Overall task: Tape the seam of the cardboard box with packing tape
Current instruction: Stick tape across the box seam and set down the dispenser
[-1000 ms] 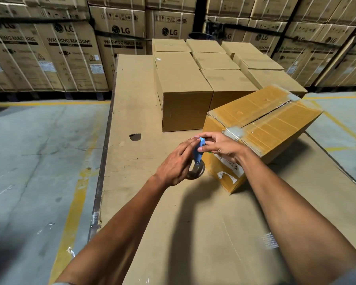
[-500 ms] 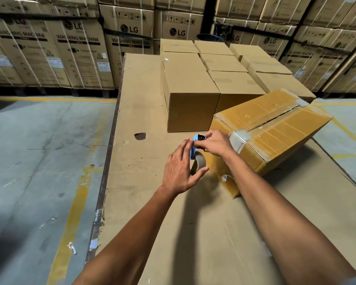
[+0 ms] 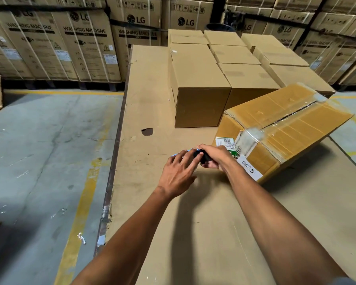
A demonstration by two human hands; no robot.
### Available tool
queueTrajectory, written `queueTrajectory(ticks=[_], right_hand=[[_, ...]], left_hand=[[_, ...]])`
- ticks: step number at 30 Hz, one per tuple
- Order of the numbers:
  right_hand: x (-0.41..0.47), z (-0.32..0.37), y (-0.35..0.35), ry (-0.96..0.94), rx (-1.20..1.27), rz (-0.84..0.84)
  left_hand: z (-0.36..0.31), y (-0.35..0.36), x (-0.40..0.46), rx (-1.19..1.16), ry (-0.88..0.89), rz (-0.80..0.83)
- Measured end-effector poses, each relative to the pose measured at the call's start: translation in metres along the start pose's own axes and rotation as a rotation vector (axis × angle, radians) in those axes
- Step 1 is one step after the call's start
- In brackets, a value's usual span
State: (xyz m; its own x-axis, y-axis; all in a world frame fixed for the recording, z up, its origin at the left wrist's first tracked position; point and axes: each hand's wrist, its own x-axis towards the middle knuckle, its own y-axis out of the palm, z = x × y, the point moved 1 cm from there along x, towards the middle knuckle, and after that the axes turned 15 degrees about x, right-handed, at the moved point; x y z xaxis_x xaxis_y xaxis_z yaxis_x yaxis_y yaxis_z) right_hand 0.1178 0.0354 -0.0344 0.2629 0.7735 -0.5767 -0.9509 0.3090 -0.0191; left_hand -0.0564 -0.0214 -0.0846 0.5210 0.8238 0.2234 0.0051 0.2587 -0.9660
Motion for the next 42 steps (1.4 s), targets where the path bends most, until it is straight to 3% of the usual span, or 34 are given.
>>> queueTrajectory(ticks=[15,23,34,39,42], right_hand=[[0.046,-0.059,0.018,0.348,0.108,0.095],[0.081,-0.076,0.030,0.408,0.103,0.126],[0.104,-0.067,0.010,0.143,-0.338,0.056],[0.098,-0.085,0.015,-0.028,-0.482,0.004],[0.103,-0.094,0.020,-0.030,-0.452,0.002]], left_hand=[[0.054,0.056,0.008,0.025,0.156,0.133],[0.073,0.089,0.019,0.047,0.171,0.175],[0.076,0.091,0.034,0.017,0.159,0.127],[0.070,0.091,0.018,0.040,0.045,0.159],[0.068,0.090,0.013,0.047,-0.036,0.200]])
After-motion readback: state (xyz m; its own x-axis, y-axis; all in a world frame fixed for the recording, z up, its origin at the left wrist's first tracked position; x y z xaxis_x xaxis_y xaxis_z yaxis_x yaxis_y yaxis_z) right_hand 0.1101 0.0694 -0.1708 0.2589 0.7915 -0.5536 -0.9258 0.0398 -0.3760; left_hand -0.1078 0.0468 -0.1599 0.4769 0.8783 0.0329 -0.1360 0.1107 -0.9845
